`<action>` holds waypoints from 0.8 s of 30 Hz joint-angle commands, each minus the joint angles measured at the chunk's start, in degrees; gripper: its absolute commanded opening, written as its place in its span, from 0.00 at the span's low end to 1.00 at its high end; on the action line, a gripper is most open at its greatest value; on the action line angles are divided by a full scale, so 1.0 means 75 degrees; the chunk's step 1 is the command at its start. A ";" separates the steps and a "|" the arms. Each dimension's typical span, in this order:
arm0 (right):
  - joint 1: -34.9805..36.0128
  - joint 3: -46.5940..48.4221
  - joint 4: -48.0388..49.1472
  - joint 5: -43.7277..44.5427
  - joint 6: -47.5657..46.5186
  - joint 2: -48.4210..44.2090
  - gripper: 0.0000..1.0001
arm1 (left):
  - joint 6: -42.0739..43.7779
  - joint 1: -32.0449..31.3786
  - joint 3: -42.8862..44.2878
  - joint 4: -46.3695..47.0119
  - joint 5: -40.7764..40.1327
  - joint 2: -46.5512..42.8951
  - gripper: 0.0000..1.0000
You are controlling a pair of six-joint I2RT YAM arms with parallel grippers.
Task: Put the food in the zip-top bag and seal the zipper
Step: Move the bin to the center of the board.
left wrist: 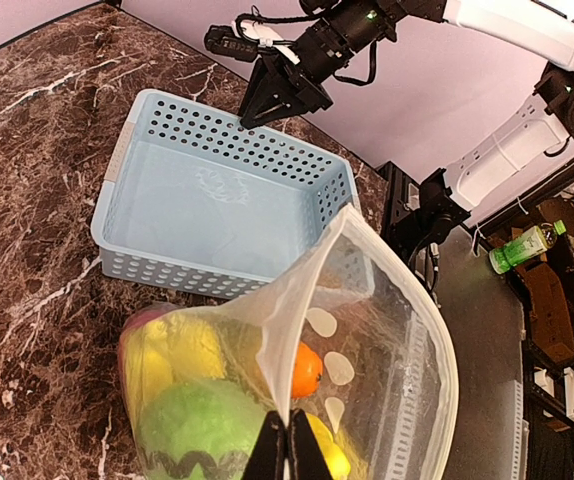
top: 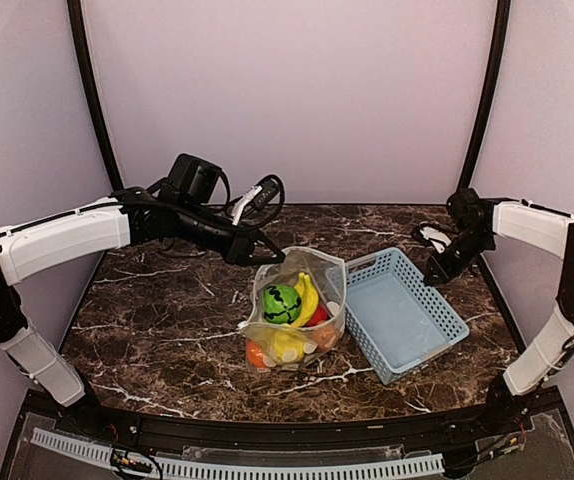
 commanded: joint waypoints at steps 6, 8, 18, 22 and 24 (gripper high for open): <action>0.0013 0.0298 -0.0031 0.0098 0.0217 0.0611 0.15 | 0.0086 -0.0031 -0.0111 0.0027 -0.0033 -0.0103 0.01; -0.0007 0.0428 -0.0029 0.0252 0.0338 0.0691 0.13 | 0.0084 -0.0036 -0.0111 0.0024 -0.0028 -0.0089 0.01; -0.0889 0.1751 -0.0145 0.0199 0.0852 0.1385 0.03 | 0.0137 -0.0068 -0.0088 -0.0052 -0.0070 -0.0074 0.01; -0.1587 0.2233 -0.0242 -0.0180 0.1033 0.1846 0.00 | 0.0158 -0.0093 -0.0077 -0.0087 -0.0106 -0.0082 0.01; -0.1776 0.2366 -0.0226 -0.0311 0.1040 0.1984 0.00 | 0.0178 -0.0114 -0.0076 -0.0100 -0.0103 -0.0070 0.01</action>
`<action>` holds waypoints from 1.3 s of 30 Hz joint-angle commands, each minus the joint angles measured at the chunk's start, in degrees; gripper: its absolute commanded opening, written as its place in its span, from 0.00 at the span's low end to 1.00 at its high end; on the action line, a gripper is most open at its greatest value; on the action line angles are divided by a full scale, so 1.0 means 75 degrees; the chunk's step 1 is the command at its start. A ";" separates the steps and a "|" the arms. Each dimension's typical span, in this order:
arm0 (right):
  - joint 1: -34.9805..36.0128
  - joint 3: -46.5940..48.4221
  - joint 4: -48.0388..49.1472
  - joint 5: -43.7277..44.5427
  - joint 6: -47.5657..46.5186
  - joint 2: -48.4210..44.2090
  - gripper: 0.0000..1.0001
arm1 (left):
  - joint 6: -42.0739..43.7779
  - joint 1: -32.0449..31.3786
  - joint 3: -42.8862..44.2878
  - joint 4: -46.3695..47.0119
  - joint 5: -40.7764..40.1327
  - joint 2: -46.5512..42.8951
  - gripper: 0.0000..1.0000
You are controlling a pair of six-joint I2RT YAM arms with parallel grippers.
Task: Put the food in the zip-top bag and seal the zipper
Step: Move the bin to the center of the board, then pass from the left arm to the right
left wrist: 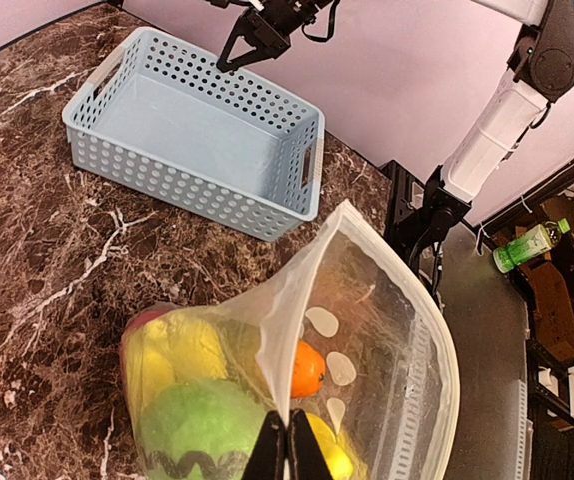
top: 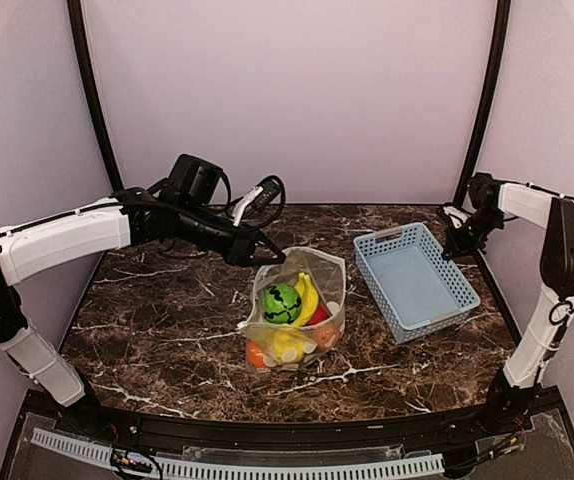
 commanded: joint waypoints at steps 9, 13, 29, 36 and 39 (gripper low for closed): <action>-0.0530 0.0386 -0.0342 -0.0843 -0.0286 -0.0809 0.37 | 0.0223 -0.0100 -0.0038 -0.0186 -0.0043 -0.0039 0.01; -0.0184 -0.0018 -0.0533 -0.2159 -0.1816 -0.2344 0.38 | 0.0333 -0.0098 0.0062 -0.0366 -0.0116 -0.0005 0.01; 0.6391 -0.0089 -0.1086 -0.1379 -0.4369 -0.3588 0.50 | 0.0344 -0.0166 0.1492 -0.1324 -0.0094 0.0946 0.01; 0.7994 0.0551 -0.1138 -0.0365 -0.4490 -0.2648 0.49 | 0.0350 -0.0225 0.2037 -0.1740 -0.0217 0.1293 0.01; 0.8315 0.0665 -0.1239 -0.0481 -0.4319 -0.2272 0.48 | 0.0399 -0.0231 0.2154 -0.1853 -0.0235 0.1339 0.01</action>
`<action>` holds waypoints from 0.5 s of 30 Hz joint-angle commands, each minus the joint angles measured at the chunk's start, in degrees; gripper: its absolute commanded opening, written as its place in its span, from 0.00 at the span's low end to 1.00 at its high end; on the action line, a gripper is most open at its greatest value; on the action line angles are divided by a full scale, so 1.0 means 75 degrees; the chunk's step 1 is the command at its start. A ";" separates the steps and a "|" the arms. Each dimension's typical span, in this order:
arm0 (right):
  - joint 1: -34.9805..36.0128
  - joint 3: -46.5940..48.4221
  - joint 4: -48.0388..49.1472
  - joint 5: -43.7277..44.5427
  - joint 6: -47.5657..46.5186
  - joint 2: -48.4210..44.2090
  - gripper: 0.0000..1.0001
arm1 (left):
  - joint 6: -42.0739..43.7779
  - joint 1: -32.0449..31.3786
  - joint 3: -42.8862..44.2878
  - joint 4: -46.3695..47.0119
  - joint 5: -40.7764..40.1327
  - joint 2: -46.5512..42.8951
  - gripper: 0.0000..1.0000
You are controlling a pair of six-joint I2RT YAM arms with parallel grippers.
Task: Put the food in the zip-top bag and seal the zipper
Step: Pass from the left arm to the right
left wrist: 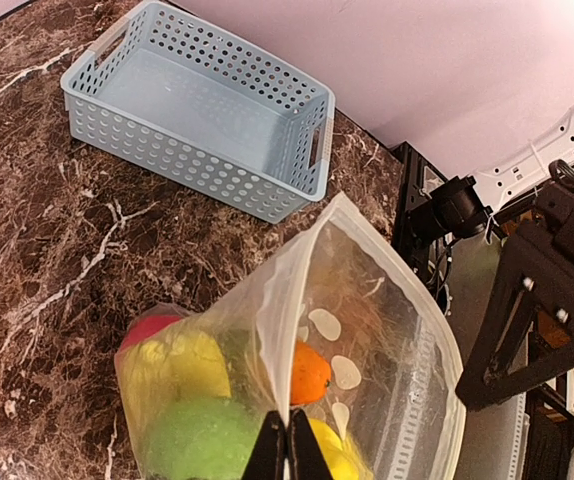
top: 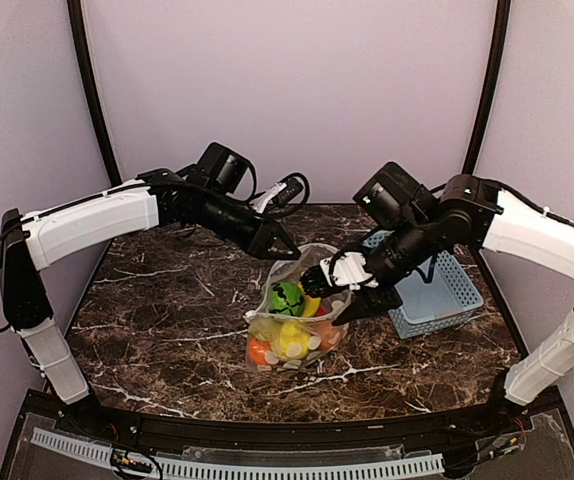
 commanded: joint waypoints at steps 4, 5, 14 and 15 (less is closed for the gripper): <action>0.0550 0.0435 -0.0211 0.0517 0.0529 0.0955 0.46 | 0.0166 -0.0056 0.0303 -0.0515 -0.0080 0.0025 0.01; 0.0549 0.0534 -0.0167 0.0565 0.0652 0.1113 0.44 | 0.0172 -0.0058 0.0303 -0.0524 -0.0075 0.0031 0.01; 0.0577 0.1414 0.0041 0.0716 0.1310 0.1830 0.16 | 0.0224 -0.0059 0.0311 -0.0573 -0.0093 0.0036 0.01; 0.0581 0.1461 0.0035 0.0765 0.1334 0.1870 0.09 | 0.0213 -0.0059 0.0320 -0.0576 -0.0122 0.0022 0.01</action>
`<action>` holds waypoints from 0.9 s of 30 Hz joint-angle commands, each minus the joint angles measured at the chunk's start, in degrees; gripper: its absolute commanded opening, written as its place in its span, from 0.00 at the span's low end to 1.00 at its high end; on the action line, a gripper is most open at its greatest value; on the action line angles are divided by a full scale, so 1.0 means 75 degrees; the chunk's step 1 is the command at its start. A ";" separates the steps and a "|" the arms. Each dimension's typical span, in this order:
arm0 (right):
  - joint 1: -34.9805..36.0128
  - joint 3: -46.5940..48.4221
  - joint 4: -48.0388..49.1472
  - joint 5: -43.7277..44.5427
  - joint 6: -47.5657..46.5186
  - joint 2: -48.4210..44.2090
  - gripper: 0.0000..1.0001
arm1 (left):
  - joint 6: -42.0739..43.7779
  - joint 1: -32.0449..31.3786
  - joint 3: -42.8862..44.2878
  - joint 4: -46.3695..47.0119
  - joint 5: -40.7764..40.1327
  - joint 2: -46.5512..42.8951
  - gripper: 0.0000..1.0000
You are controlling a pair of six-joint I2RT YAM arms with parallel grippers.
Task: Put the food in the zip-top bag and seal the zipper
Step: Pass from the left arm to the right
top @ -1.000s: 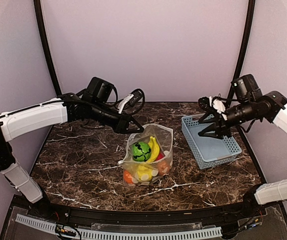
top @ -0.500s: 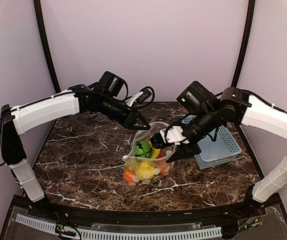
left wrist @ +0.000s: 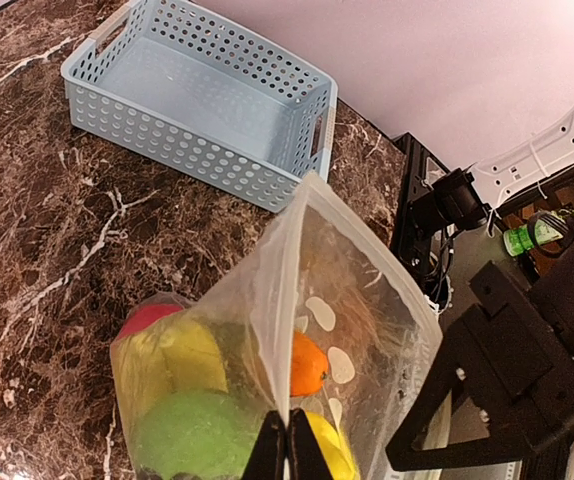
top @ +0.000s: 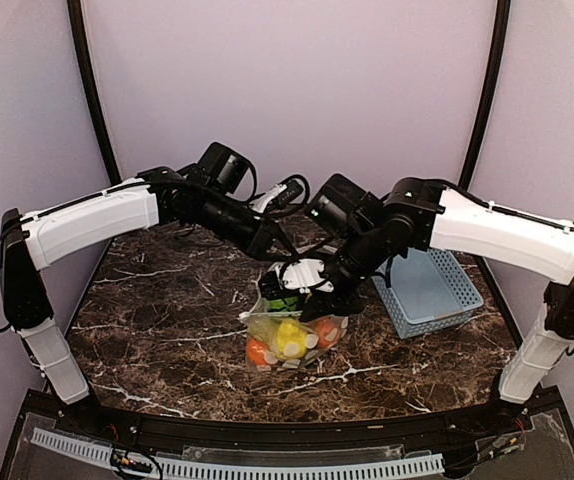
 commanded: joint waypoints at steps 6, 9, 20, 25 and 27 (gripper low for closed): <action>-0.0005 0.0402 0.0145 0.0391 0.0402 0.0036 0.00 | 0.0135 -0.0038 -0.0018 0.0073 -0.1596 -0.0715 0.44; -0.0151 0.0393 0.0211 0.0387 0.0472 -0.0244 0.00 | 0.0188 -0.0050 -0.0794 0.0904 -0.2340 -0.1728 0.61; -0.0955 0.0230 0.0541 -0.0271 0.0652 -0.0567 0.00 | -0.0172 -0.0048 -0.5252 0.4248 -0.2096 -0.5355 0.71; -0.0985 0.0259 0.0562 -0.0342 0.0681 -0.0445 0.00 | -0.1178 -0.0179 -0.6234 0.5105 -0.1296 -0.5573 0.59; -0.0996 0.0284 0.0562 -0.0348 0.0672 -0.0442 0.00 | -0.1337 -0.0370 -0.6569 0.5353 -0.1331 -0.5659 0.55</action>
